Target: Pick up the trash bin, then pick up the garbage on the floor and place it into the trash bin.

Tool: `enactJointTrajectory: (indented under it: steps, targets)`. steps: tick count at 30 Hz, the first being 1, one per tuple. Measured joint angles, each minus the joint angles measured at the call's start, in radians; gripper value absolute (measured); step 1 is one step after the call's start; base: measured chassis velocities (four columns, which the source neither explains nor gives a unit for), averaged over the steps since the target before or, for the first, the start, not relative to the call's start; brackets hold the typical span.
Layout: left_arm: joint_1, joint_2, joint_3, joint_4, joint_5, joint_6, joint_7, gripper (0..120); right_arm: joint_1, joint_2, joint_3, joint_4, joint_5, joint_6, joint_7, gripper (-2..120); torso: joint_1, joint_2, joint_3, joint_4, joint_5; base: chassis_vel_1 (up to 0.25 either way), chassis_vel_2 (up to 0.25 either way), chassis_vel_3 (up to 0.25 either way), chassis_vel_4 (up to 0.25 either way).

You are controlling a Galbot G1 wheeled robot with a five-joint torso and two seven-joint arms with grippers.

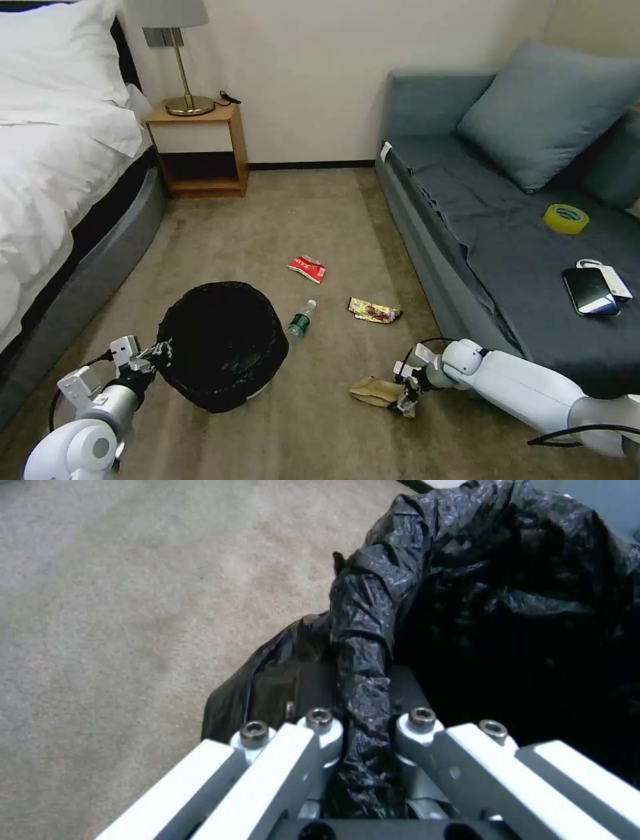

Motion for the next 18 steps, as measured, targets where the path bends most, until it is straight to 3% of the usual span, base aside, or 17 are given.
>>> enactJointTrajectory:
  steps: [1, 5, 6, 9, 11, 18]
  targets:
    - [-0.001, 0.0, 0.003, -0.001, 0.0, 0.0, 0.0, 4, -0.004, 0.0, 0.007, -0.002, 0.0, 0.001, 0.004, 60, 0.0, 0.0, 0.0, 0.0, 0.0, 0.0, 0.0, 0.0, 0.0]
    - [-0.001, 0.0, 0.004, -0.003, 0.0, 0.0, 0.0, 4, -0.008, -0.001, 0.014, 0.0, 0.0, 0.003, 0.008, 50, 0.0, 0.0, 0.0, 0.0004, 0.0009, 0.0, 0.0, 0.0, 0.0]
    - [-0.001, 0.002, 0.004, -0.004, 0.0, 0.0, 0.0, 4, -0.013, -0.003, 0.022, 0.005, 0.0, 0.003, 0.014, 42, 0.0, 0.0, 0.0, 0.0005, 0.0009, 0.0, 0.0, 0.0, 0.0]
    - [-0.001, 0.003, 0.005, -0.007, 0.0, 0.0, 0.0, 4, -0.018, -0.005, 0.029, 0.017, 0.001, 0.003, 0.019, 35, 0.0, 0.0, 0.0, 0.0007, 0.0016, 0.0, 0.0, 0.0, 0.0]
    - [-0.001, 0.003, 0.008, -0.009, 0.0, 0.001, -0.001, 4, -0.021, -0.015, 0.042, 0.044, 0.01, 0.0, 0.028, 23, 0.0, 0.0, 0.0, 0.0009, 0.0028, 0.0, 0.0, 0.0, 0.0]
    - [-0.002, 0.005, 0.023, -0.016, 0.001, 0.005, -0.006, 4, -0.051, -0.051, 0.137, 0.12, 0.021, -0.01, 0.074, 1, 0.0, 0.0, 0.0, 0.0005, 0.0016, 0.0, 0.0, 0.0, 0.0]
